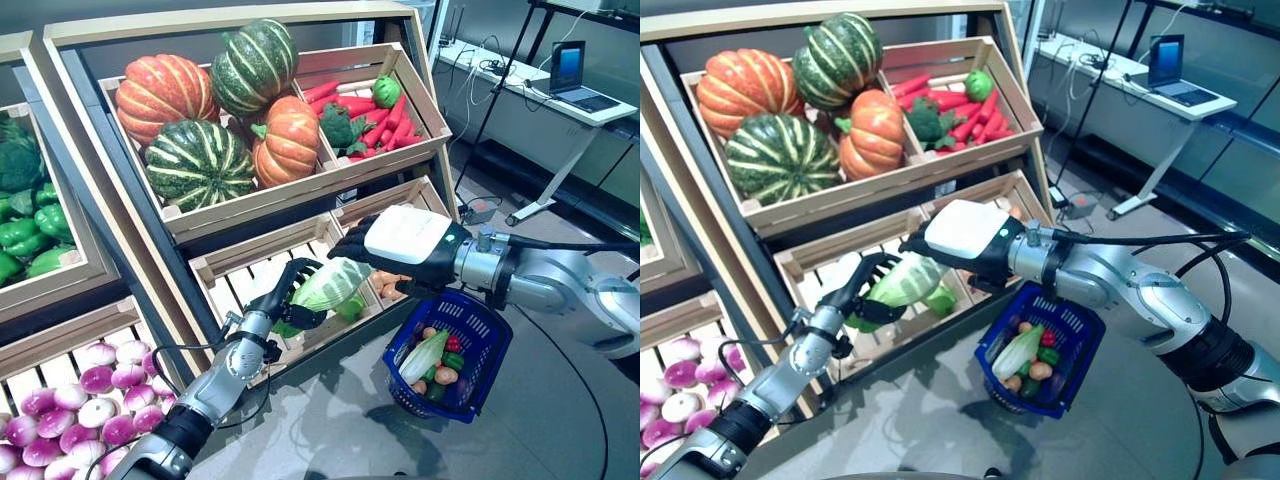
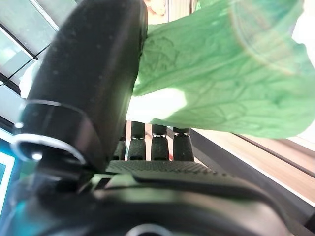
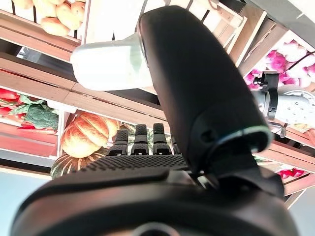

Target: Put vegetables into the basket

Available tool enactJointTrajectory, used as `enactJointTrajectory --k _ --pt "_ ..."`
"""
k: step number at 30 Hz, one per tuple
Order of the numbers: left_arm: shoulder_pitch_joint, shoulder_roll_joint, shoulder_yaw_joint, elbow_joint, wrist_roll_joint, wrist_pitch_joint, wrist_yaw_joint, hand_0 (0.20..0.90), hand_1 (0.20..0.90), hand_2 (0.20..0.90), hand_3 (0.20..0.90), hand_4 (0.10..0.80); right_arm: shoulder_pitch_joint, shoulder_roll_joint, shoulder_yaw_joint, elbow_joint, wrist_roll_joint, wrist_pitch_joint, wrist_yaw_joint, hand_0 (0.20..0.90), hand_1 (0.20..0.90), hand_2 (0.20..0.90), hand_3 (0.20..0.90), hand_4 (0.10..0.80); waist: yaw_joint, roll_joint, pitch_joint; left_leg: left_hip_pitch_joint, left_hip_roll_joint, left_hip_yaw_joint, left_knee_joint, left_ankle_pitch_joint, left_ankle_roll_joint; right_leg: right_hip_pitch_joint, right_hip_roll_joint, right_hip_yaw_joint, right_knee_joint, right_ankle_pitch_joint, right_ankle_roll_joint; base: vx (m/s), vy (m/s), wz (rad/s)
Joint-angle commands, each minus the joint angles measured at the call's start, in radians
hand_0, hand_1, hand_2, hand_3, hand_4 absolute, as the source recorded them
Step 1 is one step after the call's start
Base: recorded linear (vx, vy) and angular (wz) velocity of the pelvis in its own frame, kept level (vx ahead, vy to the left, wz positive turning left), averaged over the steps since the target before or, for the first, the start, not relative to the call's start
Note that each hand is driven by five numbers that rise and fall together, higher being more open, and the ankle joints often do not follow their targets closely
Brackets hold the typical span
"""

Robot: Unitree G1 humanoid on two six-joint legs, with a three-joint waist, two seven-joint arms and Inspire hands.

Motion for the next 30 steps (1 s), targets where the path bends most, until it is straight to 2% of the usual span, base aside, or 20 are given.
enactJointTrajectory --k 1,7,13,20,25,30 --pt "-0.199 0.027 0.027 -0.097 -0.018 -0.073 0.027 0.300 0.300 0.300 0.300 0.400 -0.149 0.026 0.044 0.006 -0.040 0.021 0.024 0.900 0.900 0.900 0.900 0.800 0.001 -0.026 -0.048 -0.015 -0.049 -0.009 0.001 -0.031 0.033 0.037 -0.003 0.056 0.017 -0.012 -0.025 0.000 0.000 0.00" --pt "-0.217 0.030 0.017 -0.109 -0.035 -0.070 0.005 0.300 0.300 0.300 0.300 0.400 -0.171 0.062 0.098 0.055 -0.084 0.045 0.053 0.900 0.900 0.900 0.900 0.800 0.013 -0.030 -0.044 -0.017 -0.049 -0.014 0.001 -0.028 0.033 0.038 -0.004 0.051 0.021 -0.014 -0.025 0.000 0.000 0.00" --pt "-0.216 0.015 0.008 -0.158 -0.045 -0.066 -0.039 0.300 0.300 0.300 0.300 0.400 -0.154 0.123 0.112 0.164 -0.176 0.080 -0.043 0.900 0.900 0.900 0.900 0.800 0.027 -0.028 -0.036 -0.017 -0.050 -0.025 0.001 -0.028 0.033 0.041 -0.004 0.044 0.020 -0.012 -0.025 0.015 -0.004 0.05" --pt "-0.202 0.022 0.005 -0.203 -0.055 -0.078 -0.079 0.300 0.300 0.300 0.300 0.400 -0.098 0.149 0.107 0.242 -0.254 0.095 -0.053 0.900 0.900 0.900 0.900 0.800 0.040 -0.027 -0.029 -0.019 -0.049 -0.029 0.001 -0.030 0.033 0.043 -0.008 0.035 0.018 -0.011 -0.022 0.002 -0.003 0.01" --pt "-0.188 0.028 0.005 -0.235 -0.079 -0.072 -0.113 0.300 0.300 0.300 0.300 0.400 -0.091 0.162 0.097 0.304 -0.275 0.115 -0.158 0.900 0.900 0.900 0.900 0.800 0.045 -0.025 -0.028 -0.018 -0.047 -0.032 0.001 -0.030 0.033 0.045 -0.008 0.030 0.017 -0.011 -0.022 0.008 -0.006 0.06" --pt "-0.165 0.037 0.010 -0.249 -0.092 -0.079 -0.131 0.300 0.300 0.300 0.300 0.400 -0.045 0.171 0.028 0.316 -0.283 0.105 -0.288 0.900 0.900 0.900 0.900 0.800 0.045 -0.021 -0.024 -0.017 -0.048 -0.036 0.001 -0.033 0.034 0.045 -0.009 0.029 0.019 -0.013 -0.021 -0.005 -0.006 0.07"
